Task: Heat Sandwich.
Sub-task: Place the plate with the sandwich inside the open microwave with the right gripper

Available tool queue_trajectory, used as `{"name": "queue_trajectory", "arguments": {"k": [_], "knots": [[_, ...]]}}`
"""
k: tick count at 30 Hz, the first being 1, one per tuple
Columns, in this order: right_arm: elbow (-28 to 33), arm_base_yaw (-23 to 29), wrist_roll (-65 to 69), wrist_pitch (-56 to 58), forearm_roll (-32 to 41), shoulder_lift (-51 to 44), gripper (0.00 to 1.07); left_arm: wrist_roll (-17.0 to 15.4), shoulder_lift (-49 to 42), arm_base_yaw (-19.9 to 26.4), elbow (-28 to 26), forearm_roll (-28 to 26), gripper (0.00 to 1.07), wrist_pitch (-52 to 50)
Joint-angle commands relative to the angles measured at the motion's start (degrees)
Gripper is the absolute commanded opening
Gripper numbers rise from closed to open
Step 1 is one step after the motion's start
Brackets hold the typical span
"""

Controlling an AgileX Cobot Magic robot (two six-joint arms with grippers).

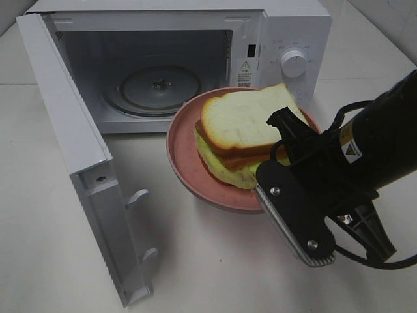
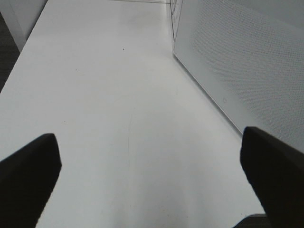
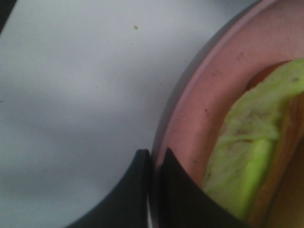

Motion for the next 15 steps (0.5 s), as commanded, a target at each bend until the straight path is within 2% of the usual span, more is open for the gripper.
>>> {"name": "queue_trajectory", "arguments": {"k": [1,5,15], "knots": [[0.00,-1.72,-6.42,-1.43,3.38,-0.34,0.01,-0.23,-1.32,0.11,0.00,0.00,0.98,-0.29],[0.00,-3.38,-9.91,-1.43,5.27,-0.34,0.01,-0.23,-1.32,0.11,0.00,0.00,0.98,-0.29],[-0.06,-3.38,-10.43,-2.52,6.02,-0.34,0.00,-0.23,-1.32,0.11,0.00,0.00,0.98,-0.29]]}}
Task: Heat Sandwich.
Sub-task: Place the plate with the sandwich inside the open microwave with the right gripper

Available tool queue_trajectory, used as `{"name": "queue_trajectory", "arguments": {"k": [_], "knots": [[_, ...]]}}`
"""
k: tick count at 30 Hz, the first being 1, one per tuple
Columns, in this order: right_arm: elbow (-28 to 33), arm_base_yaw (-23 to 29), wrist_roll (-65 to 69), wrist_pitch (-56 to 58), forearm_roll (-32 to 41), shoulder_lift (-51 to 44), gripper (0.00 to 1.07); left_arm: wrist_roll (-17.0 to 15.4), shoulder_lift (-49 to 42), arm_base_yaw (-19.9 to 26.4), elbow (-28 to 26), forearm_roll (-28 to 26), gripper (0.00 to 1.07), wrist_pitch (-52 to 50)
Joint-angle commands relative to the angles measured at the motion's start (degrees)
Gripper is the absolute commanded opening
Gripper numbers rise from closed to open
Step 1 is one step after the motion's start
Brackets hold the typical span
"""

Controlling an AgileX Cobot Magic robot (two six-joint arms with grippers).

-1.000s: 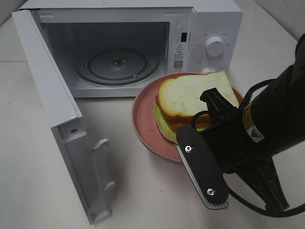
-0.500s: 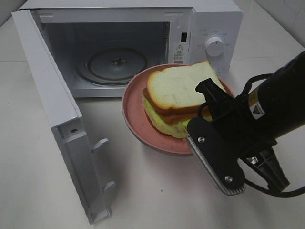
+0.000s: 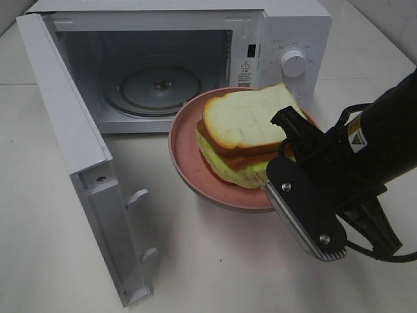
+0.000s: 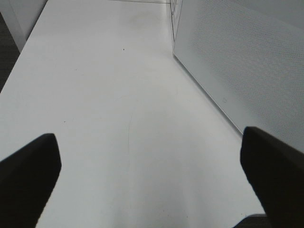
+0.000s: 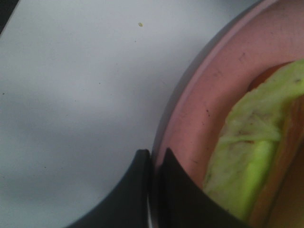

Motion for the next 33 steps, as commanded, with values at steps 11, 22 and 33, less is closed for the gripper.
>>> {"name": "queue_trajectory", "arguments": {"k": [11,22,33], "knots": [[-3.95,0.00,-2.23,-2.69,2.06,3.38,0.00,-0.23,-1.32,0.11,0.00,0.00,0.98,-0.29],[-9.74,0.00,-2.41,-0.40,2.46,9.91,0.00,-0.23,-0.97,0.11,0.00,-0.34,0.98,-0.29],[-15.64,0.69,-2.69,1.66,2.46,15.07,0.00,-0.23,-0.97,0.11,0.00,-0.34,0.98,-0.29]]}}
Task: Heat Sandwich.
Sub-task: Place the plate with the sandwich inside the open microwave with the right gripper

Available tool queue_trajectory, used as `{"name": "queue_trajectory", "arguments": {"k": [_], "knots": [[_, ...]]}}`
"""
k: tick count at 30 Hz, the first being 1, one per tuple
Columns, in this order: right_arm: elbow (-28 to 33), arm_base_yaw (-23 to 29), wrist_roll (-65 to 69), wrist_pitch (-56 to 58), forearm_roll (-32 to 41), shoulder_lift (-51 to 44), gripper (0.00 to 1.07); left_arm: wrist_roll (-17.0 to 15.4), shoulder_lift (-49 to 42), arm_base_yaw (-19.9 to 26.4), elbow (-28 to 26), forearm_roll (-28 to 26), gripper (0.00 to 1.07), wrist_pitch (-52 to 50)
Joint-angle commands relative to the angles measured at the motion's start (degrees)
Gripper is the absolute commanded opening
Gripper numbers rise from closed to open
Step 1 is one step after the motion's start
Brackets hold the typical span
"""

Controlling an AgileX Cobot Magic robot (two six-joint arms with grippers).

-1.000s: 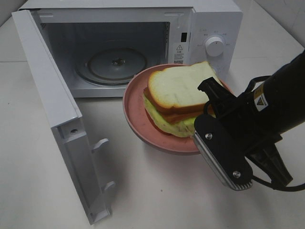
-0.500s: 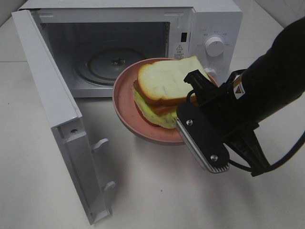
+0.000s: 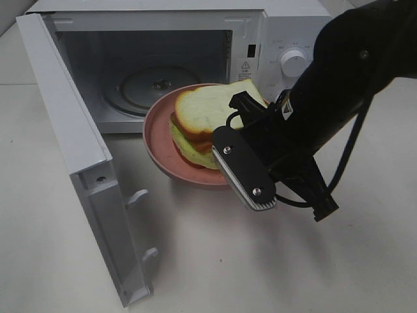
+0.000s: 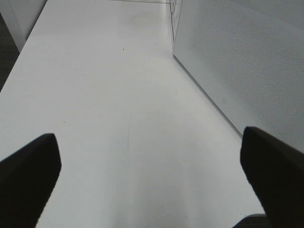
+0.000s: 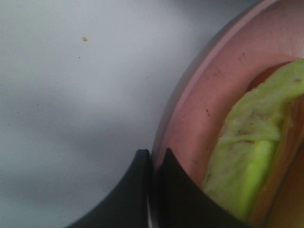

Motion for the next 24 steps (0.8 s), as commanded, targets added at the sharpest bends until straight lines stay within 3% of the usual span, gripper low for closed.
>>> {"name": "queue_trajectory", "arguments": {"k": [1,24], "knots": [[-2.18,0.57,-1.43,-0.52,0.46,0.97,0.00,-0.23,-0.97,0.11,0.00,-0.34,0.98,-0.29],[-15.87,0.52,-3.67,2.58,3.21,11.69,0.00,-0.23,-0.97,0.11,0.00,-0.34,0.98,-0.29]]}}
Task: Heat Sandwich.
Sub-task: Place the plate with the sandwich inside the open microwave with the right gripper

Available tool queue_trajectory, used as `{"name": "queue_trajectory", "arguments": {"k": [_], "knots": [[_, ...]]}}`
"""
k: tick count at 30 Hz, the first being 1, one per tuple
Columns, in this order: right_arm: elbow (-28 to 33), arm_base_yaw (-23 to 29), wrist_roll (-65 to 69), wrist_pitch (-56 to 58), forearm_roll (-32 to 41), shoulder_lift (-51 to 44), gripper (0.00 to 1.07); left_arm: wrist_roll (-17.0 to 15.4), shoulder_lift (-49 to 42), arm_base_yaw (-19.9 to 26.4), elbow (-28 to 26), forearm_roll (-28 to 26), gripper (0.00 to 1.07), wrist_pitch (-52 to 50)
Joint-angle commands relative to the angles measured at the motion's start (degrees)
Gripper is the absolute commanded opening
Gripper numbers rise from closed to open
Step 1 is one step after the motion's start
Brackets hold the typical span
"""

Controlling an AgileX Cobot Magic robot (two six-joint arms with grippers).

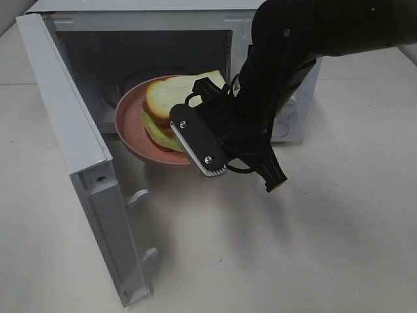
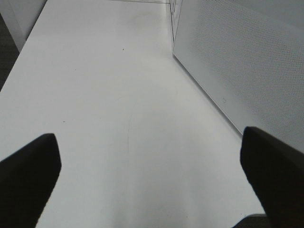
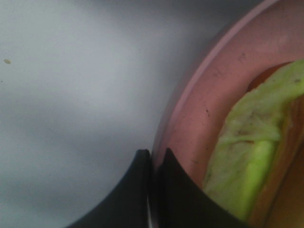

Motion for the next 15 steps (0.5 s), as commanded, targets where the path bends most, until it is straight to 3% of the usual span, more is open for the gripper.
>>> {"name": "queue_trajectory", "arguments": {"k": [1,15], "knots": [[-2.58,0.17,-0.74,0.06,0.40,1.03,0.00,-0.23,-0.97,0.11,0.00,-0.34,0.98,-0.29],[-14.04,0.17,3.38,5.61,-1.78,9.00,0.00,-0.23,-0.97,0.11,0.00,-0.34,0.98,-0.29]]}}
